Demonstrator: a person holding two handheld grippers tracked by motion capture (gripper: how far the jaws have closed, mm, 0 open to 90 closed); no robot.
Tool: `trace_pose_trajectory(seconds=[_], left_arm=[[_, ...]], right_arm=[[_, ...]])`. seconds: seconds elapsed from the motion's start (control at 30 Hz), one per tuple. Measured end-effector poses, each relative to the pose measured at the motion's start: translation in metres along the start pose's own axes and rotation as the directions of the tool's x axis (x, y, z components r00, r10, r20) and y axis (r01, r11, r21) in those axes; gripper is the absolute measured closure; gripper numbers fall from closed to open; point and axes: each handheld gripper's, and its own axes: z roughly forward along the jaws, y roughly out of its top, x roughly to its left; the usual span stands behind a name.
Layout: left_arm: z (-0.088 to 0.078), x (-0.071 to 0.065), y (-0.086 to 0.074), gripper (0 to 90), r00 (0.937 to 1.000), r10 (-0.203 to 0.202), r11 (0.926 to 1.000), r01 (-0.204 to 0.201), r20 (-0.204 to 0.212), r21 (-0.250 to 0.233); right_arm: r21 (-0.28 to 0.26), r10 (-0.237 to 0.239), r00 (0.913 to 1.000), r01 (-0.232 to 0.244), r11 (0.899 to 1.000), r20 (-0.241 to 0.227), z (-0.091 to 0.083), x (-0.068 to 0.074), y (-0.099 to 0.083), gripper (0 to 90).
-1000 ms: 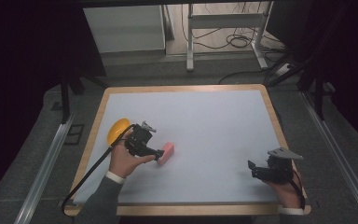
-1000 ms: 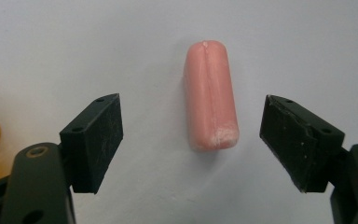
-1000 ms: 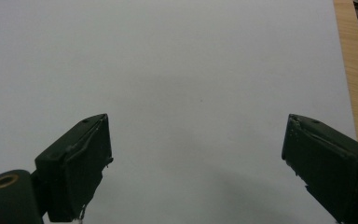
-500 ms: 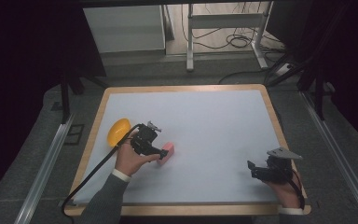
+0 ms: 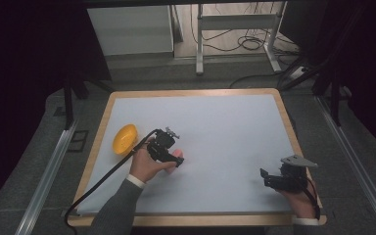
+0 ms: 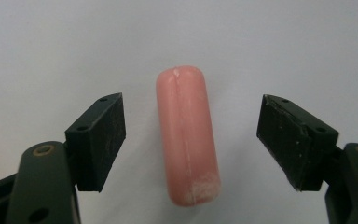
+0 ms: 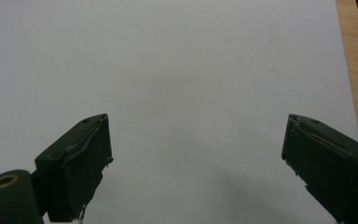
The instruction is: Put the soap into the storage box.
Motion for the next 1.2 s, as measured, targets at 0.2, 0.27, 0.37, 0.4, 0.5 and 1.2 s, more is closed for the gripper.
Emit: trace_pose_trajectory(seconds=[0.2,0.27,0.37,0.4,0.5,1.2], left_arm=[[0.013,0.001,0.000,28.3,0.9999,-0.012,0.9995,0.013,-0.005,0.031],[0.018,0.002,0.000,29.5,0.9999,-0.013,0.9991,0.013,0.007,0.041],[0.023,0.005,-0.003,32.9,0.9994,-0.032,0.9985,0.032,0.012,0.046],[0.024,0.006,-0.004,36.2,0.9993,-0.036,0.9982,0.035,0.014,0.049],[0.026,0.008,-0.007,39.3,0.9989,-0.044,0.9978,0.043,0.015,0.050],[0.026,0.012,-0.013,60.2,0.9977,-0.063,0.9973,0.062,0.023,0.038]], right_arm=[[0.001,0.001,1.0000,-0.001,1.000,0.002,0.001,0.000,-0.001,7.9],[0.003,0.001,1.0000,-0.001,1.000,0.003,0.001,0.000,-0.001,7.9],[0.006,0.001,1.0000,-0.001,1.000,0.000,0.001,0.000,-0.001,7.9],[0.008,-0.001,1.0000,0.001,1.000,0.002,0.001,0.000,-0.001,7.9],[0.008,0.000,1.0000,0.000,1.000,0.002,0.002,-0.001,-0.002,7.9],[0.007,0.002,0.9999,-0.002,1.000,0.013,0.000,-0.001,-0.001,7.9]])
